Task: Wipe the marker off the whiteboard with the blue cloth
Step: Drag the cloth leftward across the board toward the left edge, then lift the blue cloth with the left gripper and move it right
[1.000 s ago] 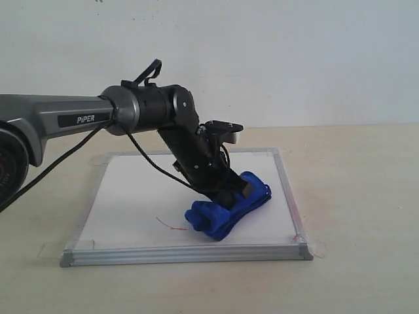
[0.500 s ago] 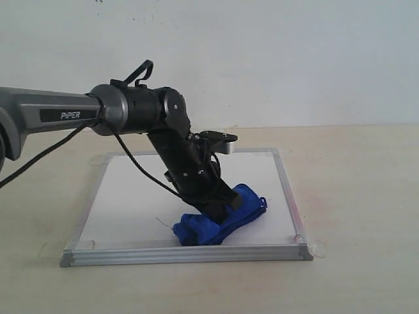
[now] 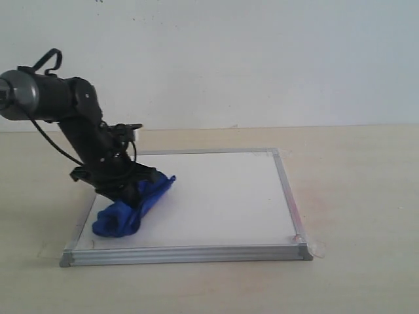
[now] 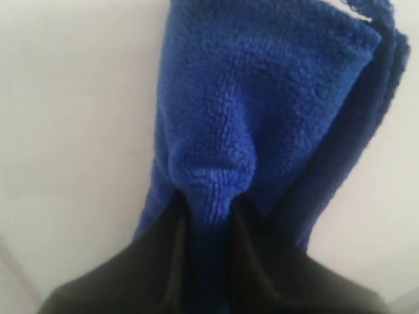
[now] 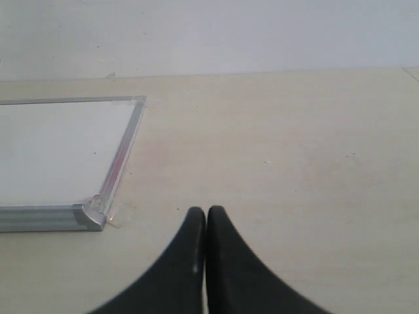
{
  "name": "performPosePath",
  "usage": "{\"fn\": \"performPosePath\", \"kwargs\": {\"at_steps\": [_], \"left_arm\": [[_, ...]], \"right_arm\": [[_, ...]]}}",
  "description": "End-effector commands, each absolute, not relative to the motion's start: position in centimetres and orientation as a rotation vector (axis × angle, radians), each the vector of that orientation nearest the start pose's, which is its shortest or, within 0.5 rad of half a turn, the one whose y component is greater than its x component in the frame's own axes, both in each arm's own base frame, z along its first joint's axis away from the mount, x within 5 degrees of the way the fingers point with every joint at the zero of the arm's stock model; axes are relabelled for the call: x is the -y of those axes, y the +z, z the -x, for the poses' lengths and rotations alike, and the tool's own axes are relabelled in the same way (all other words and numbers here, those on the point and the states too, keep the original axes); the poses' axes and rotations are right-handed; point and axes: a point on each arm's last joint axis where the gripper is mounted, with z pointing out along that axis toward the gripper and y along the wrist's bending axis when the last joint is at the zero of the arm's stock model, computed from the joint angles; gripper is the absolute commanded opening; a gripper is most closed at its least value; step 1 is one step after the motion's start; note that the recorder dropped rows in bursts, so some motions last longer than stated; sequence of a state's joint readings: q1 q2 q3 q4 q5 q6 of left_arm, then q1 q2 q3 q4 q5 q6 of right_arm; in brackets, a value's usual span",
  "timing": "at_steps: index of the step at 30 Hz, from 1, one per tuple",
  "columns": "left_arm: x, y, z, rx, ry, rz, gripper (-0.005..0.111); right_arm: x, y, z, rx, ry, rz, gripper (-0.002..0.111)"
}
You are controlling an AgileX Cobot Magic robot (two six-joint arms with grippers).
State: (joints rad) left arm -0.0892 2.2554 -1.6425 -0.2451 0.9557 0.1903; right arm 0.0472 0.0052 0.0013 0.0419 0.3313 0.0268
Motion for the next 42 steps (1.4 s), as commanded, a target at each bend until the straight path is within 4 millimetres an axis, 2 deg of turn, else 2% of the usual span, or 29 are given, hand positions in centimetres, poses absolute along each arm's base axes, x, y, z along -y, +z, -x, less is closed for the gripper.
{"fn": "performPosePath", "kwargs": {"at_steps": [1,5,8,11,12,13,14,15,16,17,18,19,20,22,25,27,29,38,42], "left_arm": [[-0.7,10.7,-43.7,-3.092,-0.032,-0.162,0.004],[-1.1,12.6,-43.8,-3.040,-0.027,-0.145,0.004],[0.3,13.0,-44.1,-2.999,-0.102,-0.125,0.004],[2.8,12.8,-44.4,-2.963,-0.189,-0.161,0.004],[5.0,12.6,-44.5,-2.927,-0.264,-0.220,0.004],[6.0,12.6,-44.5,-2.910,-0.292,-0.241,0.004],[8.7,12.8,-44.6,-2.852,-0.338,-0.284,0.004],[9.8,12.9,-44.6,-2.827,-0.354,-0.294,0.004],[12.5,13.1,-44.7,-2.753,-0.398,-0.305,0.004],[13.6,13.3,-44.6,-2.724,-0.417,-0.307,0.004],[16.3,13.6,-44.5,-2.649,-0.459,-0.307,0.004],[17.5,13.7,-44.3,-2.622,-0.474,-0.315,0.004],[19.7,13.6,-43.9,-2.574,-0.494,-0.331,0.004],[22.1,13.1,-43.5,-2.534,-0.513,-0.361,0.004],[25.1,11.3,-43.2,-2.576,-0.652,-0.287,0.004],[26.6,10.5,-43.1,-2.583,-0.723,-0.239,0.004],[27.7,10.8,-43.5,-2.556,-0.803,-0.163,0.004],[29.8,15.4,-45.2,-2.379,-1.248,0.286,0.004],[30.5,16.6,-45.3,-2.313,-1.326,0.303,0.004]], "right_arm": [[-0.3,18.4,-5.4,-1.809,0.086,-0.011,0.000],[-0.3,18.4,-5.4,-1.809,0.086,-0.011,0.000],[-0.3,18.4,-5.4,-1.809,0.086,-0.011,0.000],[-0.3,18.4,-5.4,-1.809,0.086,-0.011,0.000],[-0.3,18.4,-5.4,-1.809,0.086,-0.011,0.000],[-0.3,18.4,-5.4,-1.809,0.086,-0.011,0.000],[-0.3,18.4,-5.4,-1.809,0.086,-0.011,0.000],[-0.3,18.4,-5.4,-1.809,0.086,-0.011,0.000],[-0.3,18.4,-5.4,-1.809,0.086,-0.011,0.000],[-0.3,18.4,-5.4,-1.809,0.086,-0.011,0.000],[-0.3,18.4,-5.4,-1.809,0.086,-0.011,0.000],[-0.3,18.4,-5.4,-1.809,0.086,-0.011,0.000],[-0.3,18.4,-5.4,-1.809,0.086,-0.011,0.000],[-0.3,18.4,-5.4,-1.809,0.086,-0.011,0.000],[-0.3,18.4,-5.4,-1.809,0.086,-0.011,0.000],[-0.3,18.4,-5.4,-1.809,0.086,-0.011,0.000],[-0.3,18.4,-5.4,-1.809,0.086,-0.011,0.000],[-0.3,18.4,-5.4,-1.806,0.086,-0.011,0.000],[-0.3,18.4,-5.4,-1.806,0.086,-0.011,0.000]]}}
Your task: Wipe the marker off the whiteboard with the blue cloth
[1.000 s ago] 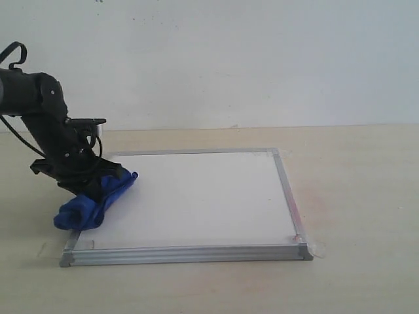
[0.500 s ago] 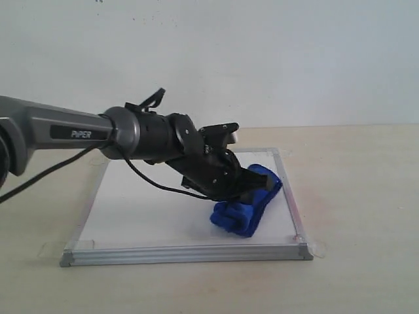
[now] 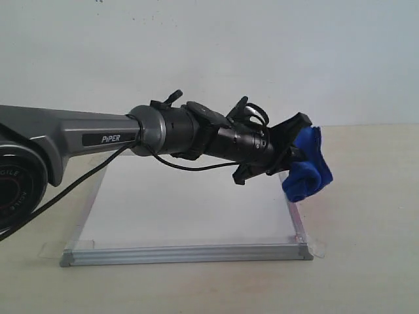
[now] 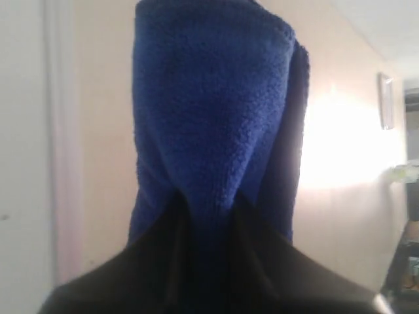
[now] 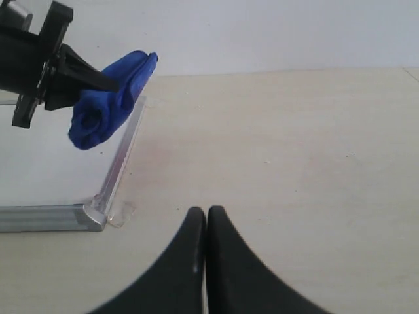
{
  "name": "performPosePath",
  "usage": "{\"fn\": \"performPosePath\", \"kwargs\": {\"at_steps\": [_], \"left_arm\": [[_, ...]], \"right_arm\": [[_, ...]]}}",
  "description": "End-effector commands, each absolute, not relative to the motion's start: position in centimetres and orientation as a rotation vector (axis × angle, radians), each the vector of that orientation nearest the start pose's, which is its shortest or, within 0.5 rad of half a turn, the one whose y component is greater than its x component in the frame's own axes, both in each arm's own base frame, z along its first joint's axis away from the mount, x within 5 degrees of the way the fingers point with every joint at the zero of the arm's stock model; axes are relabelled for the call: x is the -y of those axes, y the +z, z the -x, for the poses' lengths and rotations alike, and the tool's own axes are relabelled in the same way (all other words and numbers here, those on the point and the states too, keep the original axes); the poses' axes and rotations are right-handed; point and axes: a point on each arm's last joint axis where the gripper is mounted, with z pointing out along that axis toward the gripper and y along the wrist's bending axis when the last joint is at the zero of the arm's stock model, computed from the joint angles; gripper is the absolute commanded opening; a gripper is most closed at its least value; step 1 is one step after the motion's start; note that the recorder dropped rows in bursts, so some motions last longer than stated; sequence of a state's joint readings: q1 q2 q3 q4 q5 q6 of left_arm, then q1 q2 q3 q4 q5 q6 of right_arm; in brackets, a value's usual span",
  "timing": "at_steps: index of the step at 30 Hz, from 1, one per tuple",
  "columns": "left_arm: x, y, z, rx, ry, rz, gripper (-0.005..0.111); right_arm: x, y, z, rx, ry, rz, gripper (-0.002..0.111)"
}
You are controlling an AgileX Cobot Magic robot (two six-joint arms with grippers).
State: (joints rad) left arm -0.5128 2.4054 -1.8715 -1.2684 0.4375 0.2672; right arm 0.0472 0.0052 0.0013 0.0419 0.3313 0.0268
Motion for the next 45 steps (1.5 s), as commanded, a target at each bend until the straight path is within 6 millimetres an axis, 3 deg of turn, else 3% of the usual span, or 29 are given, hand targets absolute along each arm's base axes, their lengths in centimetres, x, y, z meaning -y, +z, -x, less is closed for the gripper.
{"fn": "performPosePath", "kwargs": {"at_steps": [1,12,21,28,33,42,45], "left_arm": [[30.6,16.7,-45.4,-2.302,-1.322,0.315,0.004],[31.4,16.7,-45.4,-2.234,-1.320,0.469,0.004],[31.8,11.7,-45.3,-2.333,-1.265,0.501,0.004],[31.5,11.6,-45.4,-2.334,-1.291,0.614,0.004],[31.5,11.4,-45.3,-2.362,-1.224,0.505,0.004],[31.3,11.0,-45.4,-2.363,-1.190,0.485,0.004],[31.4,10.3,-45.3,-2.378,-1.207,0.551,0.004]], "right_arm": [[-0.3,18.4,-5.4,-1.806,0.086,-0.011,0.000],[-0.3,18.4,-5.4,-1.806,0.086,-0.011,0.000],[-0.3,18.4,-5.4,-1.807,0.088,-0.012,0.000],[-0.3,18.4,-5.4,-1.807,0.088,-0.012,0.000],[-0.3,18.4,-5.4,-1.807,0.088,-0.012,0.000],[-0.3,18.4,-5.4,-1.807,0.088,-0.012,0.000],[-0.3,18.4,-5.4,-1.807,0.088,-0.012,0.000]]}}
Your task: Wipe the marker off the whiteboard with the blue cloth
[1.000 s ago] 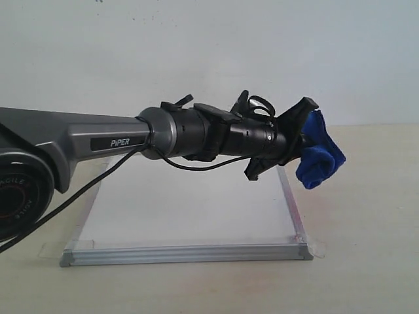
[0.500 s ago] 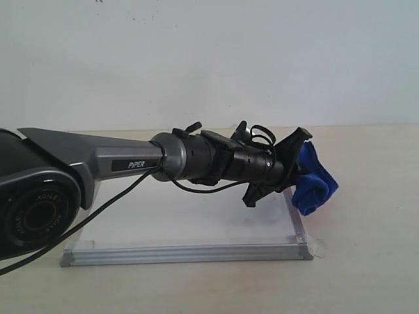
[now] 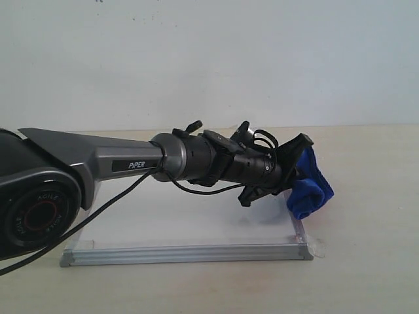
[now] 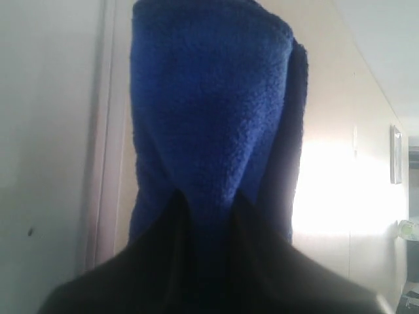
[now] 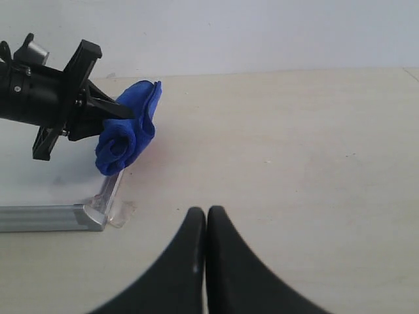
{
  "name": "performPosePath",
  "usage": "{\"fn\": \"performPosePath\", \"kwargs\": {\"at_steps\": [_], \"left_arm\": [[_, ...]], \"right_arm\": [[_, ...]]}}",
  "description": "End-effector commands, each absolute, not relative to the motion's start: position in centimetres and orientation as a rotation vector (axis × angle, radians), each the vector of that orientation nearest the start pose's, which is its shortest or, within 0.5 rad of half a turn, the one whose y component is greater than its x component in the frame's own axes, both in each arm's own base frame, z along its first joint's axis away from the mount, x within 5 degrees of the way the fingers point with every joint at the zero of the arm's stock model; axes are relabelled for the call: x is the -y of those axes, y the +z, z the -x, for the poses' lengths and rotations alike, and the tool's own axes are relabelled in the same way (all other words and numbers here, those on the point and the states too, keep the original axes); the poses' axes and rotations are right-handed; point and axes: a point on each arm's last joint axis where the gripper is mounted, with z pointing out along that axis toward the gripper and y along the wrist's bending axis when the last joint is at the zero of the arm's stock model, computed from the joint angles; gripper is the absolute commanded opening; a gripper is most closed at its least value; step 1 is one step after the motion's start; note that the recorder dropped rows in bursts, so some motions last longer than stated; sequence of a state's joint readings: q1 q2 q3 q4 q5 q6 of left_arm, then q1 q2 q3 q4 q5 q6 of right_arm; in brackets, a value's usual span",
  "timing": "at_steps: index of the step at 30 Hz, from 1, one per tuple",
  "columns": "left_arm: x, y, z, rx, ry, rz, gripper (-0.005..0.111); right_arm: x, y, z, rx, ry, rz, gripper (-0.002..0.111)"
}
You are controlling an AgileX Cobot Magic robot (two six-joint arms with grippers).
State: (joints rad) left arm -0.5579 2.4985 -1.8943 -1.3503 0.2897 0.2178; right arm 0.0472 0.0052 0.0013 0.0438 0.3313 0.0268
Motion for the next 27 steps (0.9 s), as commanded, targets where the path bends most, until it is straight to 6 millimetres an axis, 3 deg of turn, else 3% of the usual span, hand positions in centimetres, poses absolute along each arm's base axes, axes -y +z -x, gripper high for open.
{"fn": "performPosePath", "kwargs": {"at_steps": [1,27], "left_arm": [[31.4,10.1,-45.3,-2.385,-1.213,0.570,0.004],[31.4,8.3,-45.0,-2.441,-1.192,0.540,0.004]], "right_arm": [[-0.3,18.4,-5.4,-1.807,0.088,-0.012,0.000],[-0.3,18.4,-5.4,-1.807,0.088,-0.012,0.000]]}}
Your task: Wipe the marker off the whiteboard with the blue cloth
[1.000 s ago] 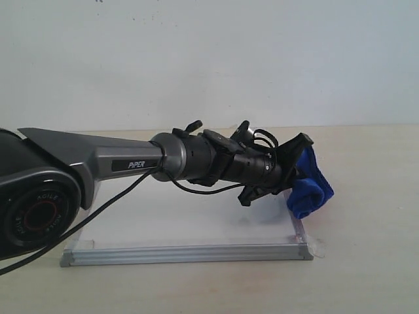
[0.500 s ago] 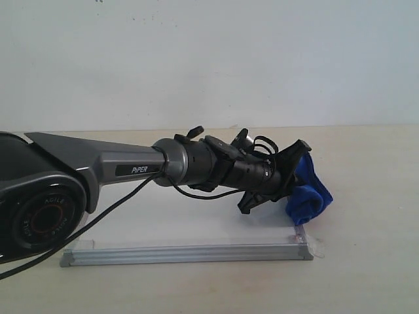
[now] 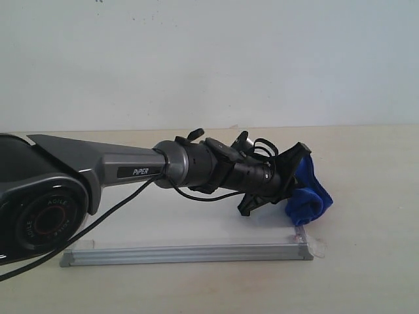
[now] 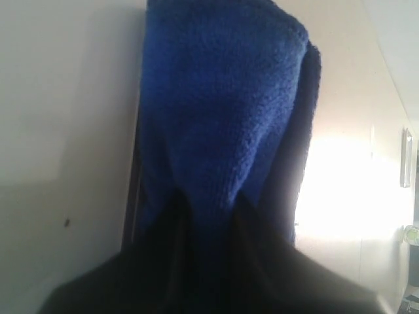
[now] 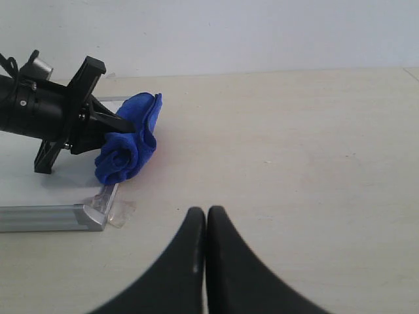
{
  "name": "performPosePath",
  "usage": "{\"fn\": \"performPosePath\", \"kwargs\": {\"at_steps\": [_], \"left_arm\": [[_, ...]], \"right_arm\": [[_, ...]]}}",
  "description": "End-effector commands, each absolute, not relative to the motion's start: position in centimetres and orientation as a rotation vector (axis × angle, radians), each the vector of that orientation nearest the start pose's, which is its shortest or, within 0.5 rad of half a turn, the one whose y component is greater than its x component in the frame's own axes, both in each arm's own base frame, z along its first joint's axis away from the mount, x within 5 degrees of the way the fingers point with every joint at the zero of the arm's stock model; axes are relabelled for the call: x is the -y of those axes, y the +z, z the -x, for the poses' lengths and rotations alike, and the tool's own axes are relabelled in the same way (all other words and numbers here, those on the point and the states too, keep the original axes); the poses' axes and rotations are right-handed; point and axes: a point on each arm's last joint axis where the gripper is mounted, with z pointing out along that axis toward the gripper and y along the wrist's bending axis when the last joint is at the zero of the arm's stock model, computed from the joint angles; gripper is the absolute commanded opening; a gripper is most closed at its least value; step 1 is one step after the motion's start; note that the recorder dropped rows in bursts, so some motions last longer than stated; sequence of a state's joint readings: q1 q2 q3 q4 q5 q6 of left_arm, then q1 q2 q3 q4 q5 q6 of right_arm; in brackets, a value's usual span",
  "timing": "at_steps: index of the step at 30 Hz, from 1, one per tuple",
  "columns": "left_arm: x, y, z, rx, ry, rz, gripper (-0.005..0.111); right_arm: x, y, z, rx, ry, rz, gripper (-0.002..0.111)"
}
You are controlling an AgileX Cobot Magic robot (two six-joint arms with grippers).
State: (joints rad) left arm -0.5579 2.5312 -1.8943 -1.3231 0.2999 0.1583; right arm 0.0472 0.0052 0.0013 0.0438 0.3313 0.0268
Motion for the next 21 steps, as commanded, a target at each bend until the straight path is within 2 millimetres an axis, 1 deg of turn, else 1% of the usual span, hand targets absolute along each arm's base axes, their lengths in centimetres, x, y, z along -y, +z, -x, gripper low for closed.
{"fn": "performPosePath", "kwargs": {"at_steps": [1,13,21], "left_arm": [[31.4,8.3,-45.0,-2.441,-1.193,0.539,0.004],[31.8,8.7,-44.6,-2.472,-1.278,0.542,0.004],[32.1,9.7,-45.1,-2.438,-1.294,0.507,0.004]], "right_arm": [[-0.3,18.4,-5.4,-1.807,0.088,-0.012,0.000],[-0.3,18.4,-5.4,-1.807,0.088,-0.012,0.000],[-0.3,18.4,-5.4,-1.807,0.088,-0.012,0.000]]}}
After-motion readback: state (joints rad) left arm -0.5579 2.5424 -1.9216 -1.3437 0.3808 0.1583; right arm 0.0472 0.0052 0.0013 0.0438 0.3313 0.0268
